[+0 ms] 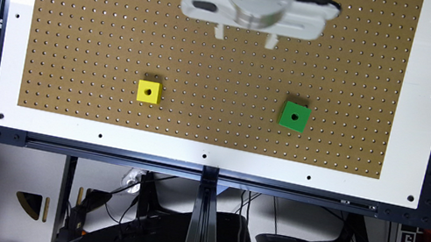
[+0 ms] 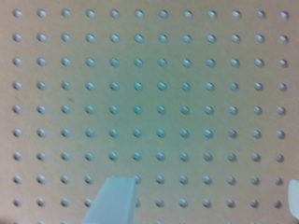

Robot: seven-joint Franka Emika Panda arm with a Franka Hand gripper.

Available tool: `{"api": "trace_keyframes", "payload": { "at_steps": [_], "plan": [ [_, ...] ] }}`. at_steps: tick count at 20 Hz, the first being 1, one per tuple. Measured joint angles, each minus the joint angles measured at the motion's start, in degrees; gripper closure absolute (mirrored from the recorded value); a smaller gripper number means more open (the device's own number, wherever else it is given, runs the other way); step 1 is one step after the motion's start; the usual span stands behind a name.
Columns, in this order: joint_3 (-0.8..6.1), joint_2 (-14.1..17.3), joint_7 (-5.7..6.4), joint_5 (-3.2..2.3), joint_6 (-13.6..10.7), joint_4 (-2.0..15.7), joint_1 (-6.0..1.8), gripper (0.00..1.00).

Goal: Pick up green block.

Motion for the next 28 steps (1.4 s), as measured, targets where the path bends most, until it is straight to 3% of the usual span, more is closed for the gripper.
{"api": "trace_keyframes", "payload": {
  "at_steps": [5,9,15,17,19,22,28],
  "plan": [
    [2.43,8.7,2.00,-0.02,0.0,9.19,0.24,0.00],
    [5.31,12.6,5.47,-0.89,-0.2,13.49,0.52,0.00],
    [6.96,13.2,6.75,-0.94,-0.3,14.77,0.55,0.00],
    [8.01,13.5,7.93,-0.96,-0.3,15.29,0.74,0.00],
    [8.59,13.7,9.07,-0.99,-0.3,15.75,1.28,0.00],
    [8.87,14.6,9.88,-1.08,-0.3,16.88,1.85,0.00],
    [8.89,16.8,9.92,-1.13,-0.3,18.81,2.02,0.00]
  ]
}}
